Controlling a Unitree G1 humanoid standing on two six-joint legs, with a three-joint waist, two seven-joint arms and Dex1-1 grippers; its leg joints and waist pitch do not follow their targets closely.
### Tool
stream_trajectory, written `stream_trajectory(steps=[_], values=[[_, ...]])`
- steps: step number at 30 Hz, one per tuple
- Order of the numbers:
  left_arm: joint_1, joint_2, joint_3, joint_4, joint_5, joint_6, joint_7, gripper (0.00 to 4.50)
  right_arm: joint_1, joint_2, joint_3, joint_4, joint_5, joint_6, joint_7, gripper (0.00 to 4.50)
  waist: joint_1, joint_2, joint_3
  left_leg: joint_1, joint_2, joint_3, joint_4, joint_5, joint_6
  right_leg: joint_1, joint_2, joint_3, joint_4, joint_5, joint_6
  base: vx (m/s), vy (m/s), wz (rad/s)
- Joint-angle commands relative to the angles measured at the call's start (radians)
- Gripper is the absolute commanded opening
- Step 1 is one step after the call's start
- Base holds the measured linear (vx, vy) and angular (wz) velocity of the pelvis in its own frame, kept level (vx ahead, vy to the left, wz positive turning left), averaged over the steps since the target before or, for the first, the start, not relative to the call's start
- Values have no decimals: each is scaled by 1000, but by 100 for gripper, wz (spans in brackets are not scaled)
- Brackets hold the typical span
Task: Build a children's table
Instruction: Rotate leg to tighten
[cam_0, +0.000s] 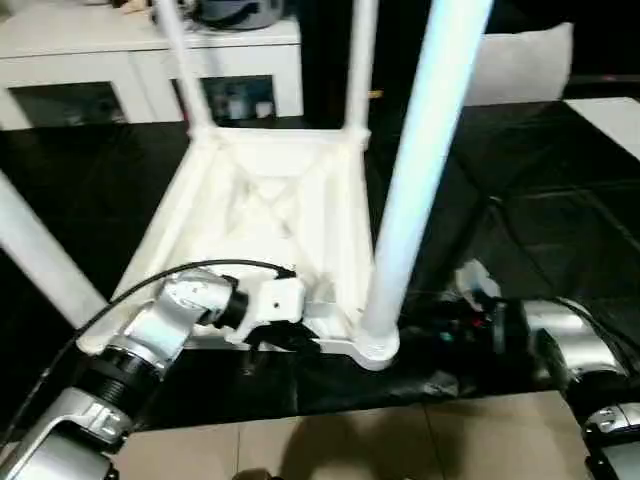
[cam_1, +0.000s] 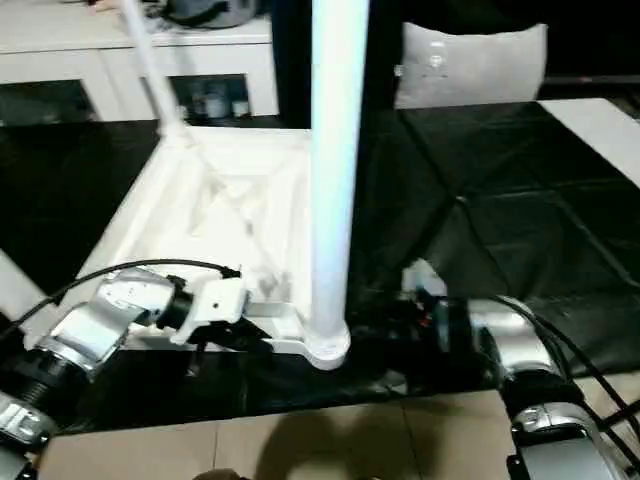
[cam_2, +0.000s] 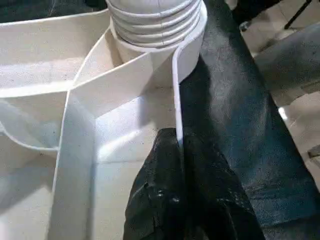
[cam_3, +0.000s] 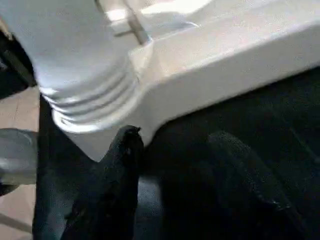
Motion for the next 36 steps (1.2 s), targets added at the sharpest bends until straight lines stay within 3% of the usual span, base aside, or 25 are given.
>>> stream_trajectory(steps=[1, 3, 4, 6, 8, 10, 12, 13, 14, 15, 16, 17, 18, 19, 20, 22, 24, 25, 26, 29, 34, 35, 36], values=[[-14, -20, -2, 9, 23, -4, 51, 0, -23, -12, -35, 41, 2, -30, -27, 260, -8, -7, -70, 9, 77, -24, -71, -139, 96, 60, -83, 72, -65, -275, -178, 0, 0, 0], [-16, -29, 13, 19, 32, 23, 97, 0, -34, -9, -48, 79, -5, -60, -65, 278, -10, -9, -67, 8, 74, -23, -71, -162, 90, 60, -84, 70, -70, -329, -163, 0, 0, 0], [-18, -44, 39, 32, 30, 52, 150, 0, -47, -2, -68, 125, -12, -105, -142, 302, -14, -10, -64, 11, 71, -22, -71, -180, 82, 58, -85, 68, -78, -376, -151, 0, 0, 0], [-19, -65, 76, 44, 17, 85, 214, 0, -59, 14, -93, 167, -20, -152, -268, 309, -23, -11, -63, 14, 67, -22, -70, -188, 67, 57, -86, 65, -86, -426, -134, 0, 0, 0], [-17, -78, 100, 47, 10, 103, 255, 0, -62, 37, -118, 181, -21, -189, -372, 326, -32, -13, -62, 10, 63, -24, -70, -200, 65, 59, -84, 60, -90, -460, -113, 0, 0, 0], [-12, -83, 117, 46, 10, 128, 294, 0, -46, 65, -178, 144, 22, -247, -419, 348, -51, -16, -63, 4, 61, -27, -69, -203, 75, 60, -85, 59, -92, -470, -94, 0, 0, 0], [-4, -91, 133, 46, 8, 153, 333, 0, -6, 77, -227, 27, 51, -254, -478, 356, -63, -16, -65, -3, 61, -29, -70, -180, 94, 63, -82, 61, -87, -430, -95, 0, 0, 0], [3, -95, 143, 42, 6, 161, 356, 0, 79, 67, -262, -249, 54, -156, -554, 363, -67, -17, -62, -5, 64, -31, -72, -170, 100, 62, -78, 62, -85, -415, -90, 0, 0, 0], [3, -95, 143, 42, 6, 161, 356, 0, 79, 67, -262, -249, 54, -156, -554, 372, -66, -20, -65, -2, 65, -32, -72, -150, 113, 63, -75, 65, -79, -378, -79, 0, 0, 0], [7, -97, 146, 38, 6, 162, 364, 0, 114, 61, -275, -372, 56, -98, -583, 383, -73, -22, -66, -10, 63, -34, -73, -123, 125, 68, -73, 65, -75, -351, -85, 0, 0, 0], [18, -110, 157, 27, 2, 172, 384, 0, 184, 66, -300, -674, -22, 82, -755, 392, -69, -21, -63, -7, 64, -33, -74, -95, 127, 64, -71, 71, -75, -331, -80, 0, 0, 0], [26, -116, 159, 17, 0, 176, 392, 0, 203, 76, -295, -787, -20, 184, -816, 398, -69, -28, -68, -6, 62, -31, -72, -76, 127, 64, -71, 70, -69, -310, -79, 0, 0, 0], [26, -116, 159, 17, 0, 176, 392, 0, 203, 76, -295, -787, -20, 184, -816, 401, -71, -24, -70, -9, 59, -33, -74, -54, 129, 68, -73, 68, -66, -301, -79, 0, 0, 0], [41, -121, 153, 3, 7, 167, 406, 0, 211, 117, -287, -906, -40, 276, -923, 405, -73, -21, -66, -5, 55, -27, -73, -70, 125, 59, -75, 68, -77, -342, -71, 0, 0, 0], [47, -121, 150, -3, 9, 157, 408, 0, 214, 133, -281, -932, -36, 286, -949, 420, -73, -14, -65, -3, 52, -26, -73, -78, 119, 58, -74, 66, -80, -367, -68, 0, 0, 0], [66, -123, 141, -19, 6, 130, 404, 0, 247, 196, -276, -997, -53, 281, -1023, 438, -76, -10, -63, 2, 50, -23, -75, -119, 103, 49, -74, 64, -95, -433, -48, 0, 0, 0], [87, -124, 132, -38, 3, 117, 399, 0, 299, 259, -266, -1049, -70, 261, -1079, 446, -74, -5, -64, 4, 55, -25, -80, -127, 93, 46, -75, 66, -96, -420, -46, 0, 0, 0], [96, -122, 128, -48, 6, 116, 401, 0, 347, 285, -250, -1104, -52, 288, -1098, 446, -72, -2, -64, 3, 60, -28, -83, -132, 92, 48, -75, 68, -92, -392, -51, 0, 0, 0], [96, -122, 128, -48, 6, 116, 401, 0, 349, 285, -248, -1107, -51, 291, -1098, 446, -72, -3, -64, 4, 62, -30, -83, -131, 93, 49, -74, 69, -90, -379, -54, 0, 0, 0], [106, -114, 119, -57, 21, 98, 401, 0, 453, 288, -206, -1248, -2, 419, -1092, 446, -70, -1, -63, -1, 63, -31, -86, -124, 106, 55, -76, 74, -80, -318, -68, 0, 0, 0], [116, -99, 116, -81, 32, 97, 397, 0, 554, 259, -181, -1344, 68, 492, -1019, 446, -71, 2, -56, 0, 53, -29, -86, -177, 85, 52, -78, 69, -104, -448, -6, 0, 0, 0], [120, -98, 120, -91, 26, 102, 393, 0, 576, 254, -173, -1361, 63, 497, -1011, 446, -70, 14, -56, 2, 53, -31, -86, -180, 81, 52, -78, 68, -103, -450, -4, 0, 0, 0], [122, -97, 123, -93, 24, 102, 392, 0, 582, 250, -167, -1361, 63, 492, -999, 446, -74, 12, -57, 1, 56, -32, -88, -183, 79, 52, -76, 68, -105, -437, 0, 0, 0, 0]])
